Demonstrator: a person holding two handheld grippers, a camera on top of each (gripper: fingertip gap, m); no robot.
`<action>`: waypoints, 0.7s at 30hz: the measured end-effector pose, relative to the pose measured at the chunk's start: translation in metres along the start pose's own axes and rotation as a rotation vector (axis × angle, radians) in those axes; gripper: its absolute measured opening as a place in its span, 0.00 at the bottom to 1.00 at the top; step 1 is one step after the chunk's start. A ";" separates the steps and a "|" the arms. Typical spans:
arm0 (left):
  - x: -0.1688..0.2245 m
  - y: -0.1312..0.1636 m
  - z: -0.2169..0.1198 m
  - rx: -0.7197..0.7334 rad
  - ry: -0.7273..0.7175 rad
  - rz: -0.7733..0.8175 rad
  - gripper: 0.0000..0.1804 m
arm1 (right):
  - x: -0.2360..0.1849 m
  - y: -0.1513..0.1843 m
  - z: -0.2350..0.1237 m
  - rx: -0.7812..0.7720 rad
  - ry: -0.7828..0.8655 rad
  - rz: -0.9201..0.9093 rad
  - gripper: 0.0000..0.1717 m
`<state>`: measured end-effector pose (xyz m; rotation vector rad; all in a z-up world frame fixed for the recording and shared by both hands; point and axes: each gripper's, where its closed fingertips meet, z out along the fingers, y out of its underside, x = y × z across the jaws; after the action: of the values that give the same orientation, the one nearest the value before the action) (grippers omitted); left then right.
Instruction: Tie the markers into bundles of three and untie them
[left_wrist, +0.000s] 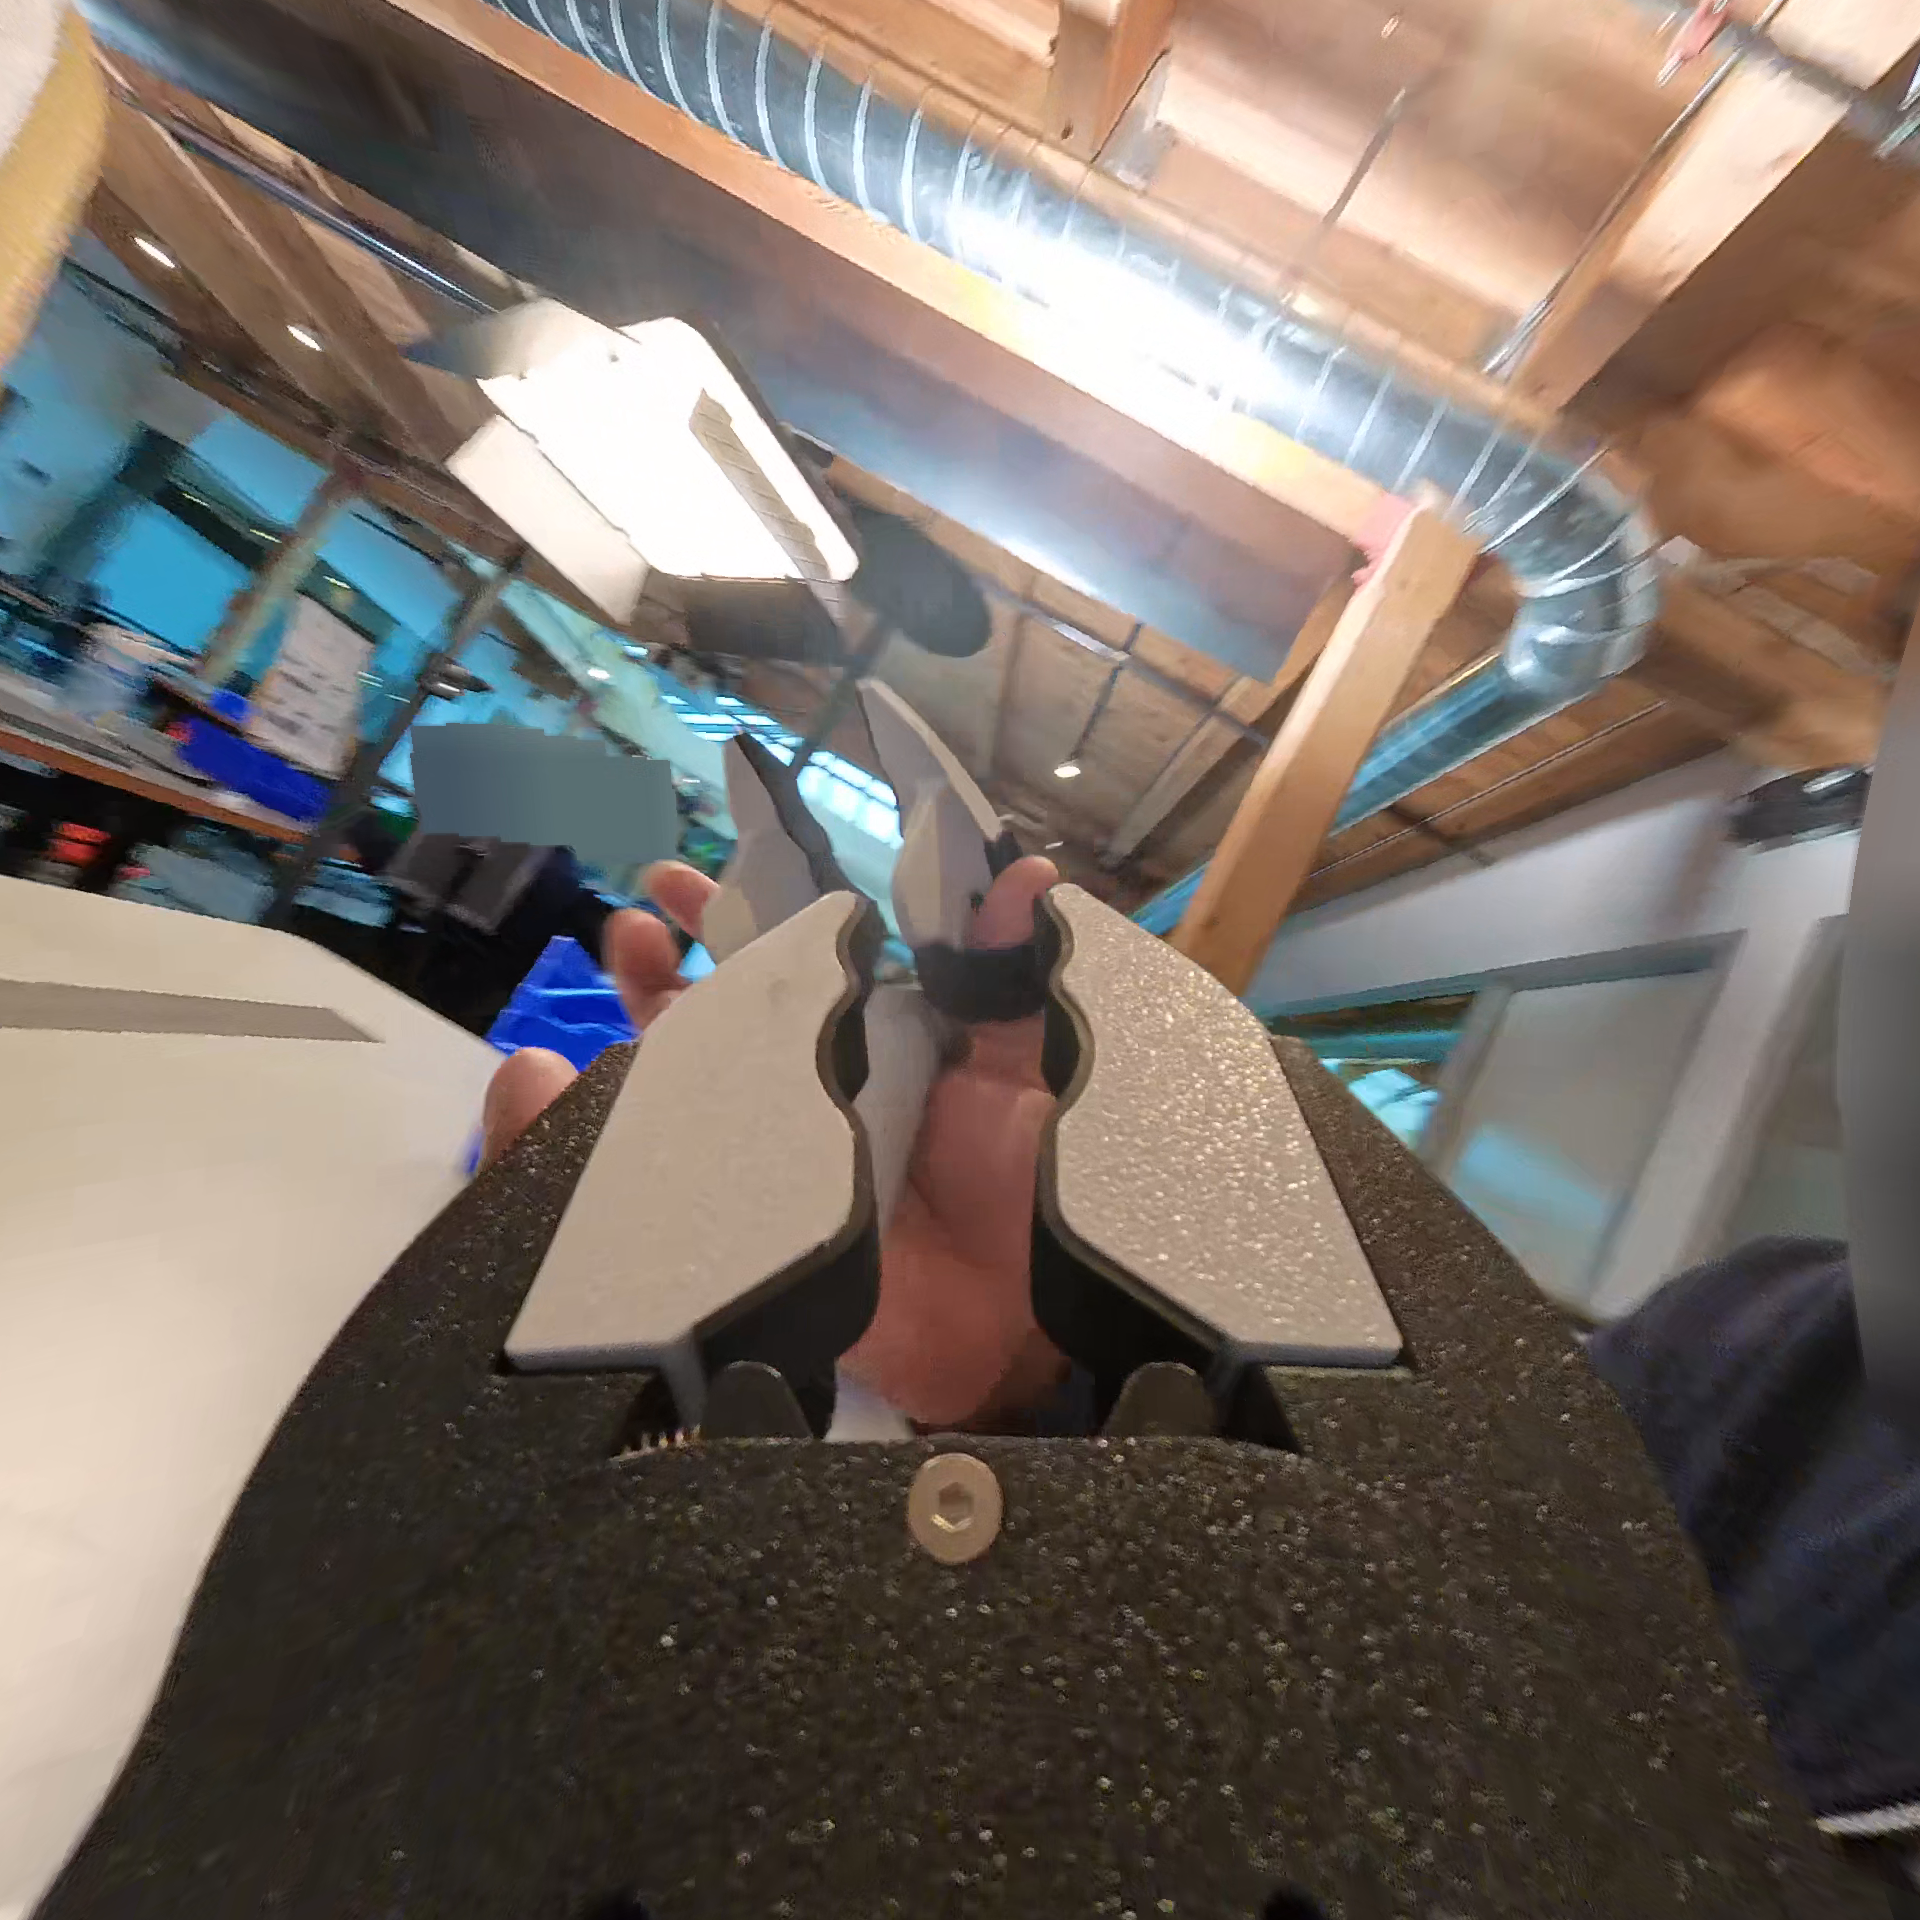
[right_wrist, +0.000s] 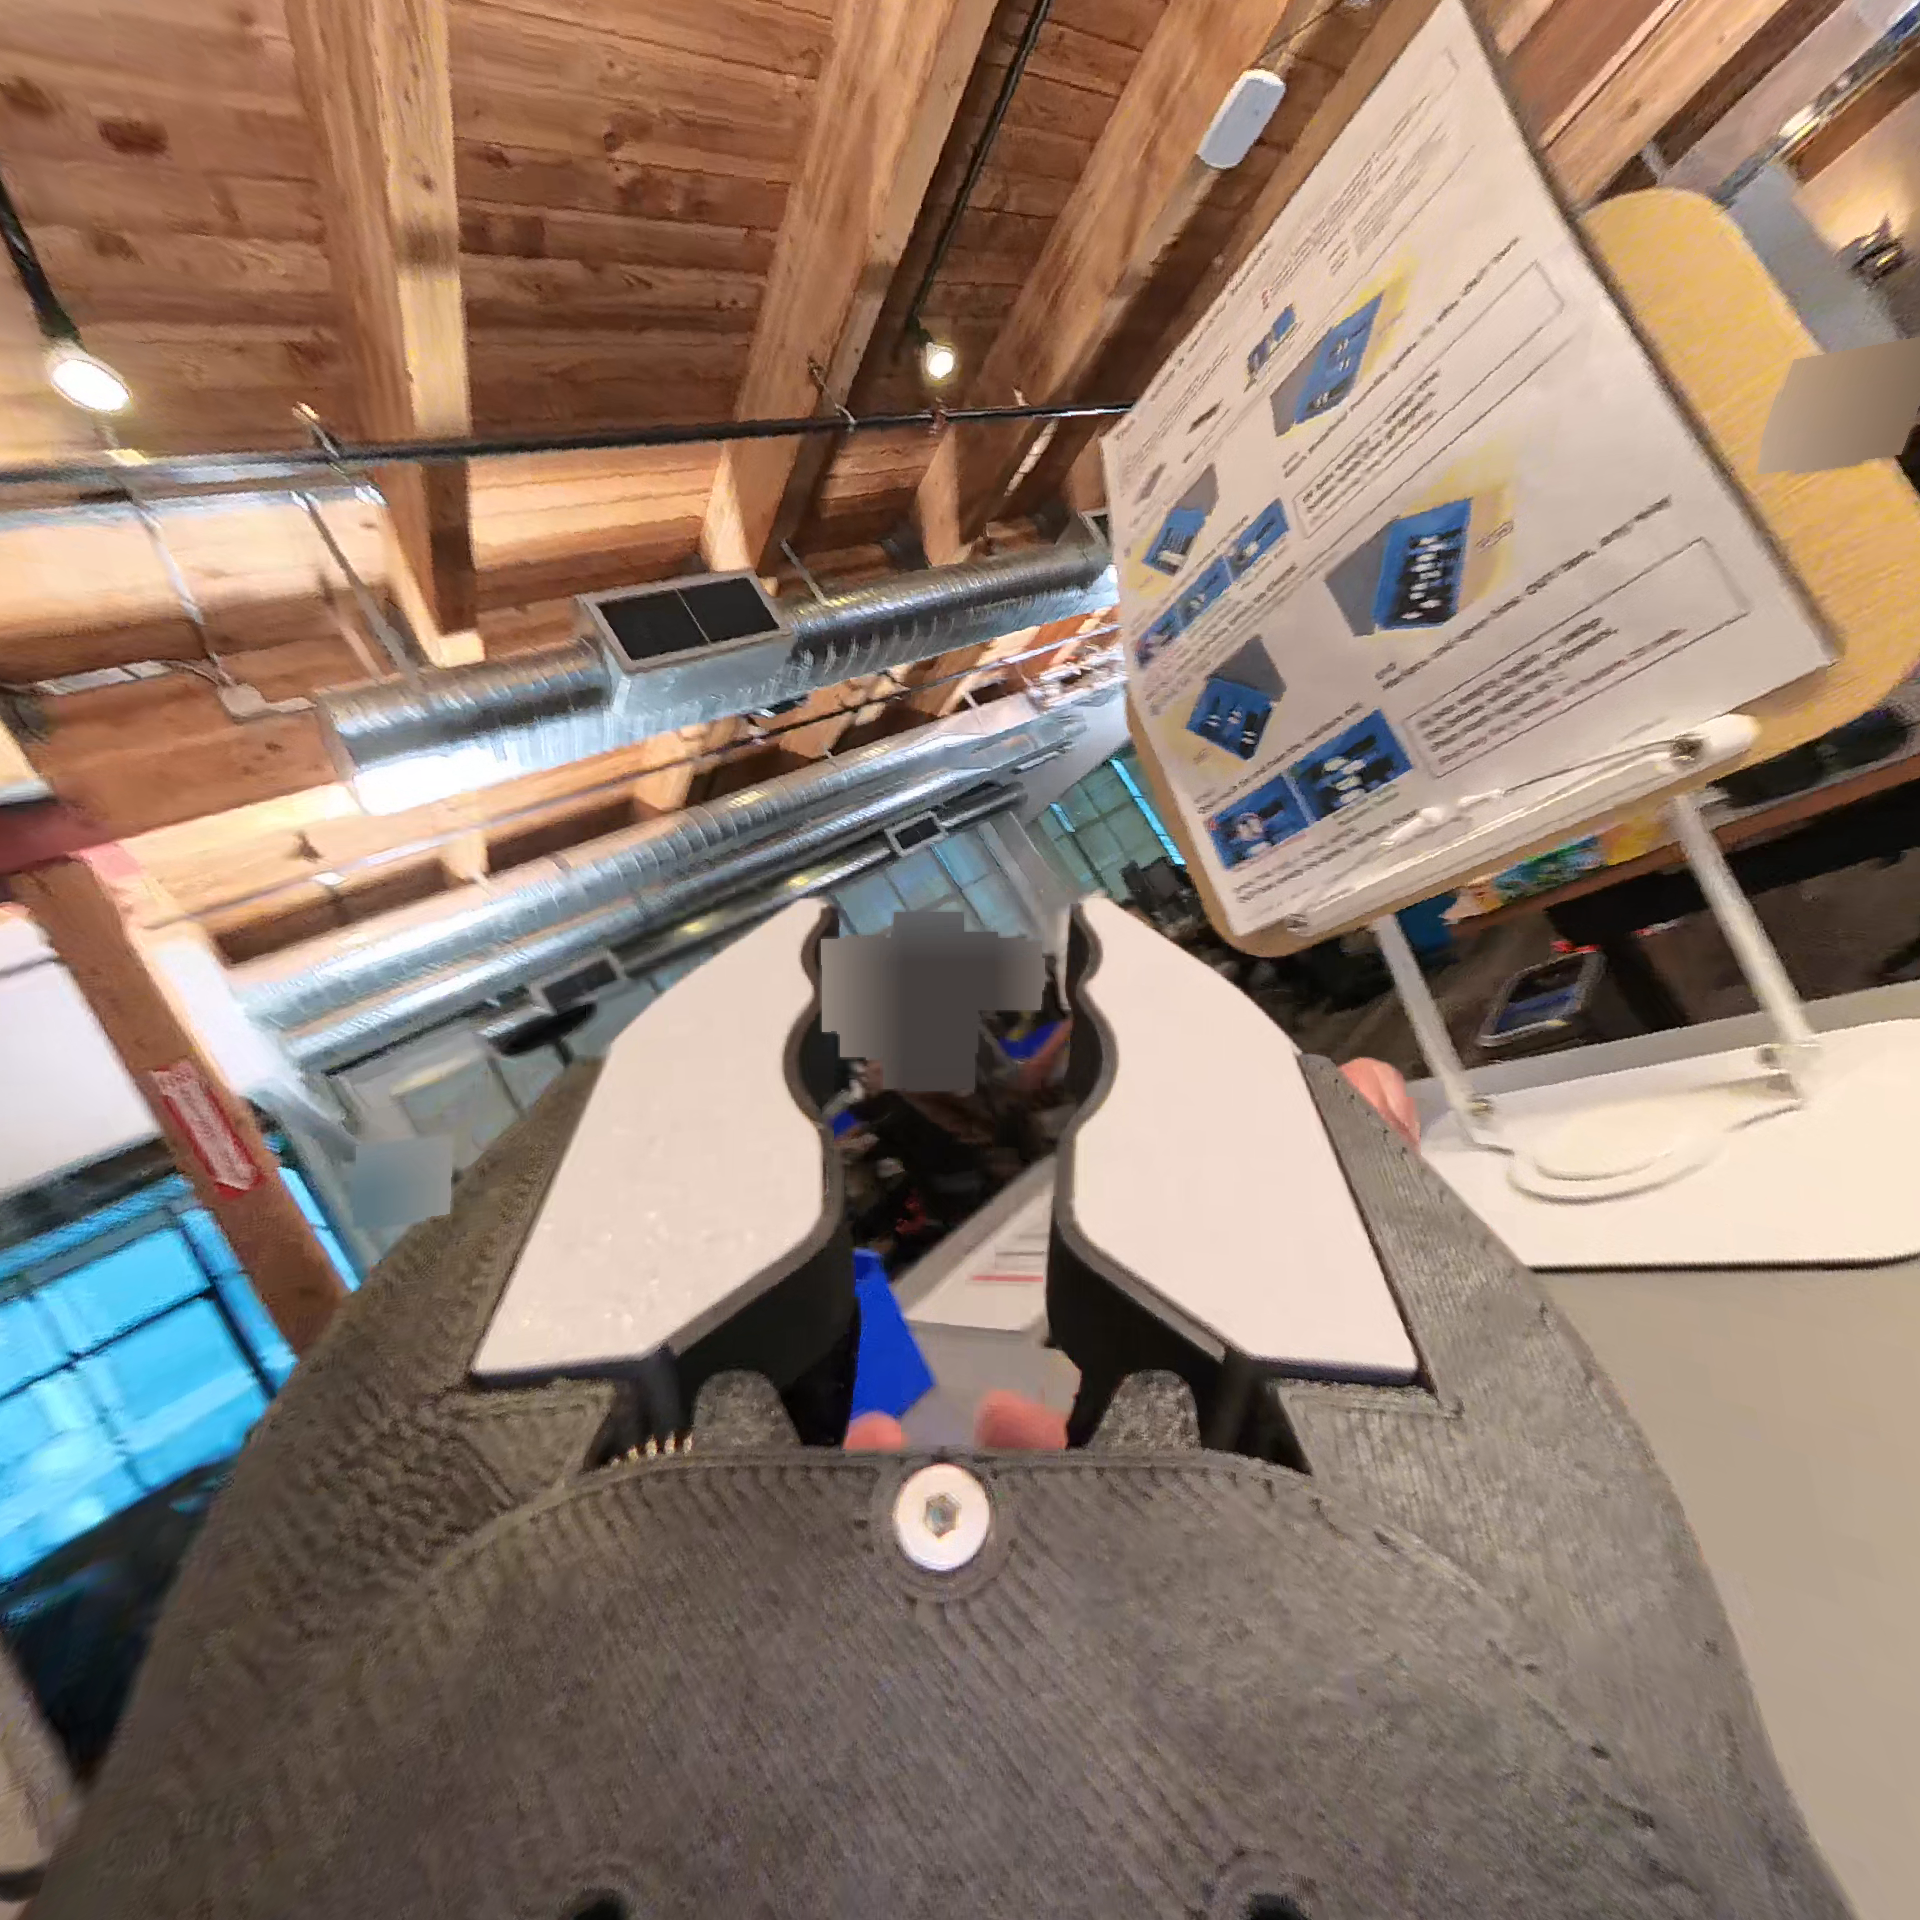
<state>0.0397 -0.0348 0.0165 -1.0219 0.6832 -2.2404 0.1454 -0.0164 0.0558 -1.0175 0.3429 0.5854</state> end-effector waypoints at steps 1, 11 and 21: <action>-0.009 -0.005 -0.003 -0.014 -0.050 0.082 0.16 | 0.008 0.005 -0.002 -0.018 0.022 -0.037 0.25; -0.131 -0.030 -0.050 -0.605 -0.552 0.778 0.16 | 0.072 0.063 -0.014 -0.253 0.048 -0.027 0.25; -0.160 -0.049 -0.094 -0.513 -0.637 0.744 0.10 | 0.098 0.084 -0.019 -0.296 0.048 0.031 0.24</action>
<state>0.0375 0.1285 -0.0854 -1.3385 1.1241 -1.0376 0.1724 0.0293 -0.0632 -1.3141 0.3201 0.6532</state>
